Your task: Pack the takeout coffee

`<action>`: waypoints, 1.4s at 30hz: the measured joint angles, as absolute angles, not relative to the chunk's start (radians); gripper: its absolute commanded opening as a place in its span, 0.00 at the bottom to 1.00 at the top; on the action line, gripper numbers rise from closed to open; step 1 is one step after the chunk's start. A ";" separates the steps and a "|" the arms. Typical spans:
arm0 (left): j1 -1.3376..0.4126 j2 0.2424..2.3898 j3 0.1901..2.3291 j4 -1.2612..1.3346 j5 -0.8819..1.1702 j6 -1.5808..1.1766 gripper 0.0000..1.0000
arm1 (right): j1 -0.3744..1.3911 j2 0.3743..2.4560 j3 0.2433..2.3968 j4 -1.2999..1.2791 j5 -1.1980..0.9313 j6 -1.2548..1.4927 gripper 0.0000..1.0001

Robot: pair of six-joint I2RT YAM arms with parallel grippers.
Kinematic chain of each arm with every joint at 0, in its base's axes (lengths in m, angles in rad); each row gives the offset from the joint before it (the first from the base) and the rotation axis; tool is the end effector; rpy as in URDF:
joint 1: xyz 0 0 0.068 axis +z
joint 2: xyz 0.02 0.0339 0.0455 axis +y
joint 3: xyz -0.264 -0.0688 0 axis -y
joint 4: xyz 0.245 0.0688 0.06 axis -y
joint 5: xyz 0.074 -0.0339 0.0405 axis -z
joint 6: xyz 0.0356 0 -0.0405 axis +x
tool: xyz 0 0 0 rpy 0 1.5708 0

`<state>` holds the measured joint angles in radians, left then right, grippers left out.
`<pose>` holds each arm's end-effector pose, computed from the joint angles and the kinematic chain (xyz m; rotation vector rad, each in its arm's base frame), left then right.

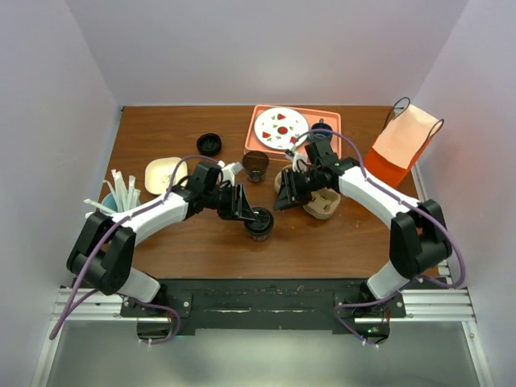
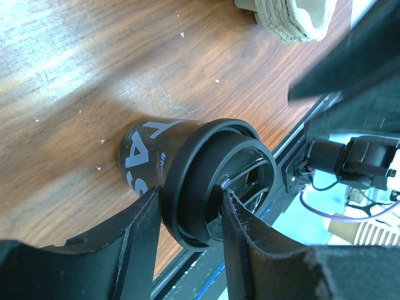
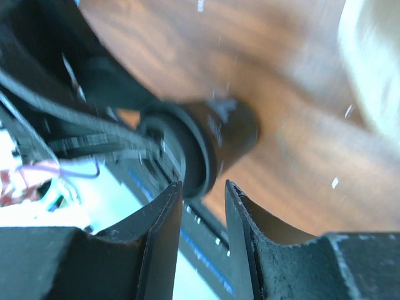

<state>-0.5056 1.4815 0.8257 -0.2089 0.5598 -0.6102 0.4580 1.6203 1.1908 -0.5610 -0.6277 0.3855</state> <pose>0.2488 -0.1593 0.1953 0.1390 2.6094 -1.1406 0.2932 0.1678 0.2437 -0.3530 2.6413 1.1096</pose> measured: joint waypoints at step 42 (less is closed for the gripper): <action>-0.511 1.464 0.858 -0.259 0.495 -0.687 0.44 | 0.522 1.528 1.034 -0.470 -0.613 0.525 0.37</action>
